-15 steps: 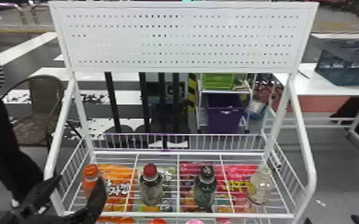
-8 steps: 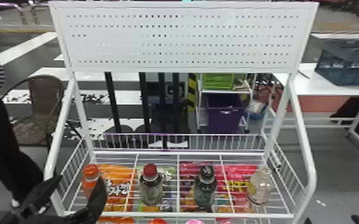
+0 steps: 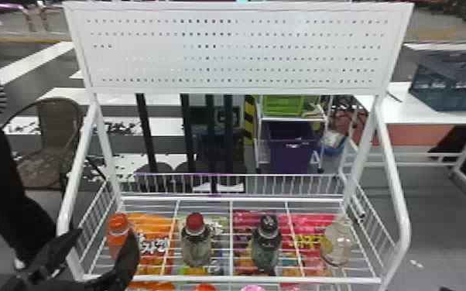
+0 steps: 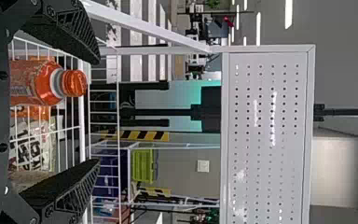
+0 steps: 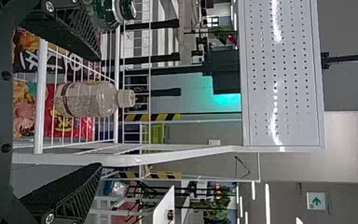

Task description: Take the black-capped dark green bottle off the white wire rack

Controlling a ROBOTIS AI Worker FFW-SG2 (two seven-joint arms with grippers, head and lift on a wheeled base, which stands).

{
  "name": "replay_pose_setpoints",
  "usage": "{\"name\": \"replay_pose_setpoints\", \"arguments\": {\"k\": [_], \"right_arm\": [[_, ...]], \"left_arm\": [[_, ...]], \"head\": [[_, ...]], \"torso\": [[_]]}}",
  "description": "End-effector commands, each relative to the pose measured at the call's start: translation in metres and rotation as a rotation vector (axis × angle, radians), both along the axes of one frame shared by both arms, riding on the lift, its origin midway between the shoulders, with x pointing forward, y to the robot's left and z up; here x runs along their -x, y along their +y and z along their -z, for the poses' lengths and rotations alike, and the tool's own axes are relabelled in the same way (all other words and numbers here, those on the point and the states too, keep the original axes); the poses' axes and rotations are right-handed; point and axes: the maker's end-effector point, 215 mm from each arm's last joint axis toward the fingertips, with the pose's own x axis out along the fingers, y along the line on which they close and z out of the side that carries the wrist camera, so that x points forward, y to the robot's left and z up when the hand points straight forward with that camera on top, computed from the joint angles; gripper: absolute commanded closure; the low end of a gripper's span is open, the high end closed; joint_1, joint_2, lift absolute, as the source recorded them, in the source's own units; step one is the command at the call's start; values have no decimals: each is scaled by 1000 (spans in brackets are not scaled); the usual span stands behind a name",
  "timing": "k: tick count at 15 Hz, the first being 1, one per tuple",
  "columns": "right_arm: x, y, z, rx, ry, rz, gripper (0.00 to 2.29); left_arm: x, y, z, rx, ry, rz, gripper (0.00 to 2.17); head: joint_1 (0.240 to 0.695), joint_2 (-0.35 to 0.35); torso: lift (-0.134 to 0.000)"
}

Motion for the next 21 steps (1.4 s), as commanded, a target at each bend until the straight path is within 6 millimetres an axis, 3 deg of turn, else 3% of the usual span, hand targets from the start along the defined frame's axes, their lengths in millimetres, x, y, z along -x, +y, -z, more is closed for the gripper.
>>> {"name": "replay_pose_setpoints", "arguments": {"k": [1,5,7,9,12,15,21], "right_arm": [[-7,16,23,-2,-31,-26,87],[-31,59,67,-9,-73,-94,90],[-55,96,93,3,-57,-158,97],[-83,131,106,-7,-48,-212,97],[-121,169,97,-22,-78,-264,100],[-146,194,84,-29,-97,-285,117],[-177,207,85,6,-73,-273,117]], "left_arm": [[0,-3,0,2,-1,4,144],[-1,-5,1,0,9,4,144],[-1,-5,3,-3,13,3,144],[-1,-6,6,-4,18,6,144],[-1,-6,10,-7,24,7,144],[-2,-6,11,-8,26,10,144],[-2,-5,14,-11,31,14,144]], "head": [[499,0],[499,0],[499,0],[499,0],[499,0],[499,0],[499,0]], "torso": [[0],[0],[0],[0],[0],[0],[0]]}}
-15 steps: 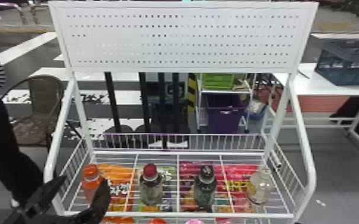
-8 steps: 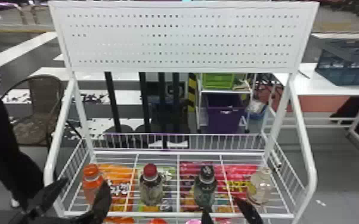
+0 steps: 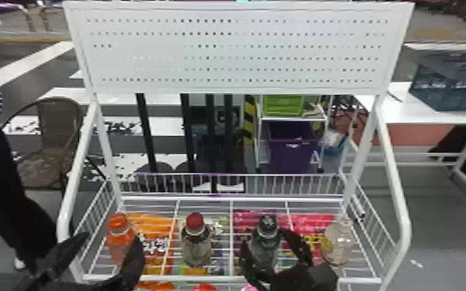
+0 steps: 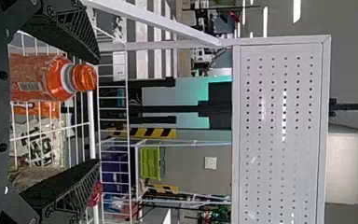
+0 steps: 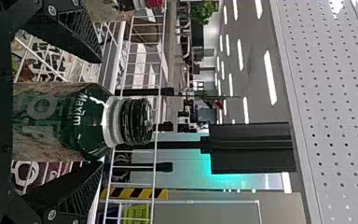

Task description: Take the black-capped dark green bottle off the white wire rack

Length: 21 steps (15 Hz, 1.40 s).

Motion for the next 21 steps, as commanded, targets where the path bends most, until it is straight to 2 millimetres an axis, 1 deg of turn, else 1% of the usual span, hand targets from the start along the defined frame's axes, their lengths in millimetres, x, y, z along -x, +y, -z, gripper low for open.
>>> {"name": "replay_pose_setpoints", "arguments": {"k": [1,5,7,8,9,10,11,13,16,19,20,21], "right_arm": [[-9,4,5,17,20,-3,117],[-23,7,24,47,85,-10,144],[-24,7,32,54,119,-8,502],[-22,7,38,63,138,-8,788],[-20,7,39,65,137,-6,1177],[-17,7,36,62,135,-3,1453],[-16,5,29,61,125,4,1504],[-11,0,-4,35,67,13,1501],[11,-17,-33,50,85,36,1497],[37,-56,-70,60,65,78,1497],[44,-69,-79,55,61,98,1497],[54,-87,-86,41,58,126,1497]], "left_arm": [[0,1,0,-1,-1,0,144],[1,1,-1,-3,-1,1,144],[2,1,-3,-3,-4,1,144],[2,1,-3,-2,-4,2,144],[2,2,-4,-3,-6,1,144],[2,2,-3,-3,-5,1,144],[2,2,-3,-3,-5,0,144],[2,1,-3,-1,-4,1,144],[2,0,-4,0,-7,1,144],[0,-3,-8,5,-16,4,144],[-1,-5,-7,5,-12,7,144],[-1,-10,-7,10,-15,13,144]], "head": [[499,0],[499,0],[499,0],[499,0],[499,0],[499,0],[499,0],[499,0],[499,0],[499,0],[499,0],[499,0]], "torso": [[0],[0],[0],[0],[0],[0],[0],[0],[0],[0],[0],[0]]}}
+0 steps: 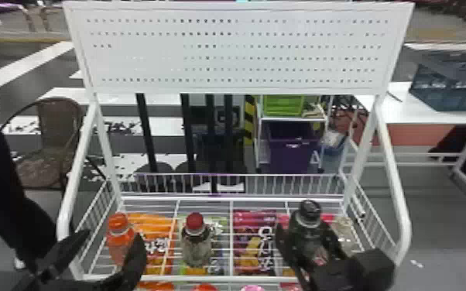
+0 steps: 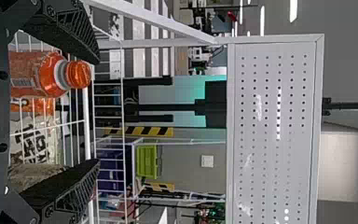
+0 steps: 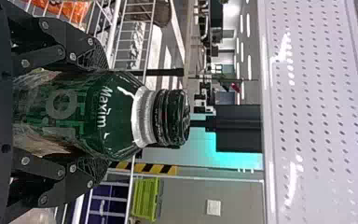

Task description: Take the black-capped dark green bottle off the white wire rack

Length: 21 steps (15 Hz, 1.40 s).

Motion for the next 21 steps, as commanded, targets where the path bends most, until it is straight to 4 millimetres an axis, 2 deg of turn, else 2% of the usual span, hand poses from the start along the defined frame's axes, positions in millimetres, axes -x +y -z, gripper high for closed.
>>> {"name": "replay_pose_setpoints", "arguments": {"k": [1,9,11,13,15,17,21], "right_arm": [[24,-35,-17,-16,-12,53,1494],[108,-158,-55,8,-88,215,1490],[122,-189,-60,24,-85,259,1490],[132,-211,-67,28,-84,286,1490],[137,-220,-66,14,-67,290,1490],[137,-217,-59,10,-44,278,1490],[135,-210,-58,-2,-43,265,1490]], "left_arm": [[0,-6,2,4,4,8,144],[0,-6,1,8,-4,6,144],[0,-5,1,6,-5,6,144],[0,-4,-1,5,-8,4,144],[1,-4,-3,5,-12,4,144],[2,-5,-3,8,-12,5,144],[3,-7,-6,9,-16,9,144]], "head": [[499,0],[499,0],[499,0],[499,0],[499,0],[499,0],[499,0]], "torso": [[0],[0],[0],[0],[0],[0],[0]]}}
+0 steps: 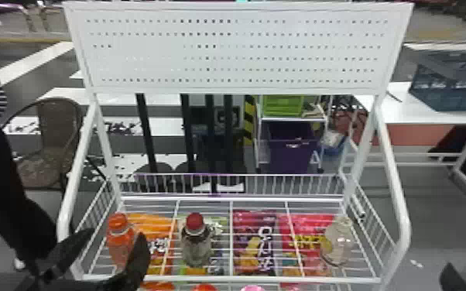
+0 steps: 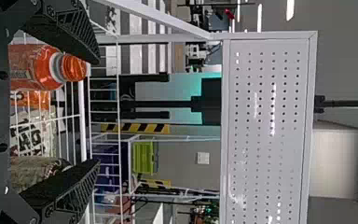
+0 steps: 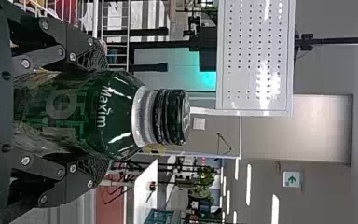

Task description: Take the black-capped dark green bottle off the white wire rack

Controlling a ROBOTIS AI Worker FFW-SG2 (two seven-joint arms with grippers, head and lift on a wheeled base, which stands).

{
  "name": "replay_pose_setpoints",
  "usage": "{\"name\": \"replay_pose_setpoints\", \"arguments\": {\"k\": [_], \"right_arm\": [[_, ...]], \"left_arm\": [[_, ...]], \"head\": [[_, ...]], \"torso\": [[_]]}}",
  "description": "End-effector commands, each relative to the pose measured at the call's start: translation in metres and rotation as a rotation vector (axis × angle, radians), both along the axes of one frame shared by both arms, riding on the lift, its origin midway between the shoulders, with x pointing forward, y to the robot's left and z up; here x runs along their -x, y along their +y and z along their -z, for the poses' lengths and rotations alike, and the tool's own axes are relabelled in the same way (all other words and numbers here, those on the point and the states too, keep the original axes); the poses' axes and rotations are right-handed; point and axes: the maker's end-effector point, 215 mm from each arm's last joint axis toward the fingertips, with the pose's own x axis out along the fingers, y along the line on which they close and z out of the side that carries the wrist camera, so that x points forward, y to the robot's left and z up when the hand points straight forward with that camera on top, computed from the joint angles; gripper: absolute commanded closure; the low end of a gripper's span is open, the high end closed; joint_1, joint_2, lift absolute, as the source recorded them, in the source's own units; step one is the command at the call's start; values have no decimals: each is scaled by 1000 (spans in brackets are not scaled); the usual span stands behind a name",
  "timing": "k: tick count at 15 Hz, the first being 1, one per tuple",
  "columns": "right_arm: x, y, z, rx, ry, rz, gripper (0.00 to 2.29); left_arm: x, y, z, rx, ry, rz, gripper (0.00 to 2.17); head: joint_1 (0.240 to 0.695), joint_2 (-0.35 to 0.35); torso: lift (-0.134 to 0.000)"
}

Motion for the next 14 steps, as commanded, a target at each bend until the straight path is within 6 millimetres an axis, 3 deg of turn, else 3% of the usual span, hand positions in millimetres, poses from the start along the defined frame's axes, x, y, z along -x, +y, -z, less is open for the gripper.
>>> {"name": "replay_pose_setpoints", "arguments": {"k": [1,14], "right_arm": [[-1,1,1,-3,3,-2,1490],[-1,6,4,-23,10,-18,1490]], "left_arm": [[1,-1,-1,1,-1,1,144],[1,-2,-4,1,-4,4,144]], "head": [[499,0],[499,0]], "torso": [[0],[0]]}}
